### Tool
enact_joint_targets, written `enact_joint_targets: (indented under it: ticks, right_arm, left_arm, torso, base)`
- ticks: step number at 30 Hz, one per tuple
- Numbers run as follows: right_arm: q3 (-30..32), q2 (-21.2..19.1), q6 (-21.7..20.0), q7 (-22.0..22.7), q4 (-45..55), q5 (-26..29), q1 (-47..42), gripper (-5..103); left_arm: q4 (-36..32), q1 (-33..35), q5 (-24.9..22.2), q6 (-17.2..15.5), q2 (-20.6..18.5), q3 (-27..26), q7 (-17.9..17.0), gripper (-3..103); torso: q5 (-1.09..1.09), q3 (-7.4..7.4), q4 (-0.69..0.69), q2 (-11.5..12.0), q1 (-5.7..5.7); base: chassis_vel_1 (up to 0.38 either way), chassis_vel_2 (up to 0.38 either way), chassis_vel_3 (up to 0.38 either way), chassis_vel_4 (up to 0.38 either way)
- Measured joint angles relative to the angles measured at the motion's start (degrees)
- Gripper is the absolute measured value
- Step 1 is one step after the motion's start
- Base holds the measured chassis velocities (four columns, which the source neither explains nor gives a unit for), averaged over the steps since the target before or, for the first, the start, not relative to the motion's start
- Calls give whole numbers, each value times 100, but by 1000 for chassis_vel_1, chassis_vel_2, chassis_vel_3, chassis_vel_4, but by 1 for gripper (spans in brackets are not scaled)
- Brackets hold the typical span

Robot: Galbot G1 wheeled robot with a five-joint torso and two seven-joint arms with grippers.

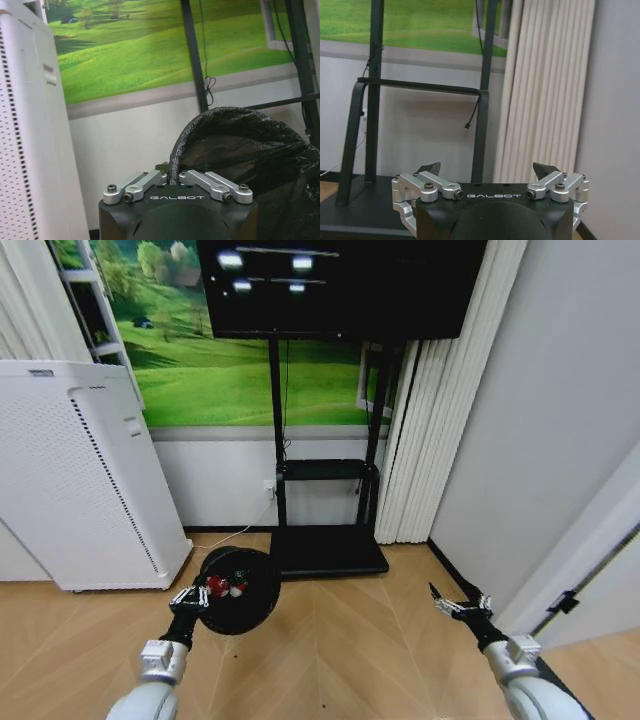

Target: Pick up the trash bin and place the garbage on the floor into it.

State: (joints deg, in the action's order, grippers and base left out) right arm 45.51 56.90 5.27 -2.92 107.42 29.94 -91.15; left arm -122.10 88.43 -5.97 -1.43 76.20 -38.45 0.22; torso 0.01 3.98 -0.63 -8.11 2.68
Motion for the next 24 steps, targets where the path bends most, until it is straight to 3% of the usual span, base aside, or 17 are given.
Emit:
enact_joint_targets:
  ticks: [14,16,18,21,23,24]
  right_arm:
    - [1,-1,-1,-1,-1,0,2,100]
    - [3,-1,0,0,0,0,2,100]
    - [0,0,-1,-2,-1,0,1,100]
    - [1,0,0,-1,3,0,1,100]
    - [0,1,-1,-2,2,0,1,100]
    - [0,1,-1,-2,2,0,1,100]
  left_arm:
    - [65,-55,30,-14,44,93,-6,5]
    - [64,-60,32,-13,44,95,-7,5]
    - [69,-62,32,-13,44,96,-8,5]
    - [69,-62,36,-13,41,95,-15,5]
    - [64,-54,36,-13,41,94,-13,5]
    - [56,-51,37,-13,44,89,-26,5]
  torso:
    - [3,0,0,1,1]
    - [-5,-1,-2,1,0]
    - [7,0,1,1,1]
    - [-10,-1,-1,0,1]
    - [2,0,0,1,0]
    - [-5,-1,-3,1,0]
  base:
    - [305,305,-306,-301]
    - [371,377,-343,-387]
    - [362,366,-370,-335]
    - [323,335,-308,-308]
    - [217,192,-192,-213]
    - [88,133,-124,-55]
